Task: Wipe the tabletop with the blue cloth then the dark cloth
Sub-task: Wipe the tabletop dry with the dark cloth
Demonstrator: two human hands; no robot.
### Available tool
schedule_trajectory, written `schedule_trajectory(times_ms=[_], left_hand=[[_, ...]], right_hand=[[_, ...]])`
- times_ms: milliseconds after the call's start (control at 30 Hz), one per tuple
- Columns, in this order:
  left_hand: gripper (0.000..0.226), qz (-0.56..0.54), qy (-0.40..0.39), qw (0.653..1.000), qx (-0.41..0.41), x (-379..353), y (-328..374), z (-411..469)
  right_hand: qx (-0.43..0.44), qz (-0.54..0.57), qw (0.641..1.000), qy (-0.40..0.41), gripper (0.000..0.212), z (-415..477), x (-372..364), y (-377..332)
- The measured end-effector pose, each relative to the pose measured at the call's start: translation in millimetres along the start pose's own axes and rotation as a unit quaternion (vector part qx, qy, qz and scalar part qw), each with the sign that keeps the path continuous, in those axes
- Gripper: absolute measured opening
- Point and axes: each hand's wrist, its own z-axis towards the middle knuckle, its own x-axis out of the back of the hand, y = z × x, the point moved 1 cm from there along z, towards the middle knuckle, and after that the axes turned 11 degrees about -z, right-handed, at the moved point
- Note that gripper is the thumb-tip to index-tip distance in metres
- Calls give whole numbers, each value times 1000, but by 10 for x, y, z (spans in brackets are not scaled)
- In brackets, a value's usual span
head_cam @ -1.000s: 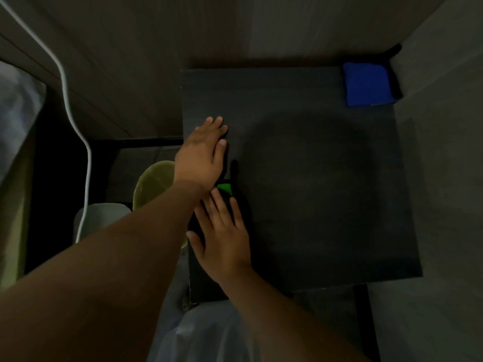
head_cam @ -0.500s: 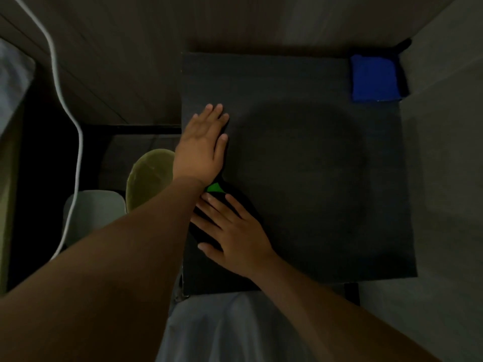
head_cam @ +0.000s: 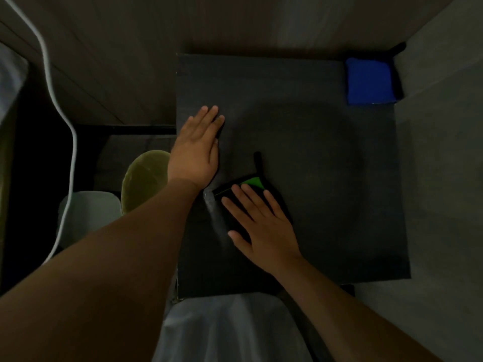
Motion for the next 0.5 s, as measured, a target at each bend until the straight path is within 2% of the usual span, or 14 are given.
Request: schedule_trajectory(times_ms=[333,500], left_hand=[[46,7,-1,1000,6,19,7,1],[46,8,4,1000,4,8,19,-5]], right_hand=[[-72,-47,996,-33,64,-191,-32,517],[-99,-50,994,-22,61,-271,-31,694]])
